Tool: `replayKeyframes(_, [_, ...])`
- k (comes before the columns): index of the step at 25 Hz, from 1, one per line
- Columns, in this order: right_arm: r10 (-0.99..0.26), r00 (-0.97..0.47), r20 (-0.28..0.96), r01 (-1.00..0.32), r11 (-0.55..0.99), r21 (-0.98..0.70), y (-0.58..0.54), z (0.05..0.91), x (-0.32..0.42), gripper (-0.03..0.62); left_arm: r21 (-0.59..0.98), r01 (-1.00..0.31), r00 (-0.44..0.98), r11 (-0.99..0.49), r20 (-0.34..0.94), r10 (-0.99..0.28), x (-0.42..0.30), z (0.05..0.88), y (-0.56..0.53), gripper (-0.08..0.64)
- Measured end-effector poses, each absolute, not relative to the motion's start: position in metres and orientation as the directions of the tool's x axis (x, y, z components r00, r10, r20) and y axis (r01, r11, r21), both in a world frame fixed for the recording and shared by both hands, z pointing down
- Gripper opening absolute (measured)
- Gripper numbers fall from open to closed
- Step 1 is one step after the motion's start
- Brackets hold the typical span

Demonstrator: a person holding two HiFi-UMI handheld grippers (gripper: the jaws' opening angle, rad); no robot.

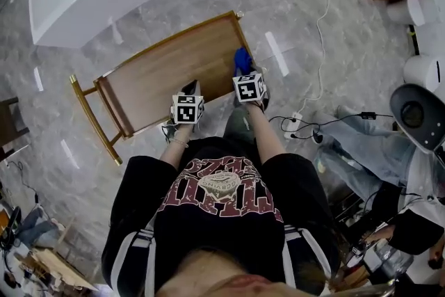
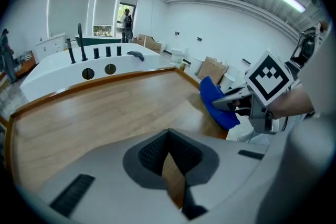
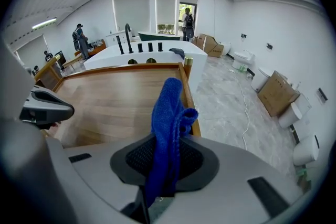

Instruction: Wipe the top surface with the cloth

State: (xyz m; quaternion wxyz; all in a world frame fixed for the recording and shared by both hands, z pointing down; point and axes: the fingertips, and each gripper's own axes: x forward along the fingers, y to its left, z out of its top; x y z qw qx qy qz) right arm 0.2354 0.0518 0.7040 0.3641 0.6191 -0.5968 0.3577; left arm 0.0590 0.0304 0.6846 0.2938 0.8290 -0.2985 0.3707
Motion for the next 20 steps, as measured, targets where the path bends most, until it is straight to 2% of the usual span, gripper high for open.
replayKeyframes(9, [-0.523, -0.038, 0.851, -0.997, 0.071, -0.001, 0.024, 0.683, 0.192, 0.089, 0.251, -0.771, 0.535, -0.585, 0.753, -0.382, 0.025, 0.663, 0.016, 0.048])
replayKeyframes(20, [-0.652, -0.222, 0.725, -0.972, 0.203, -0.114, -0.024, 0.622, 0.113, 0.089, 0.245, -0.815, 0.532, -0.524, 0.675, -0.512, -0.011, 0.619, -0.014, 0.048])
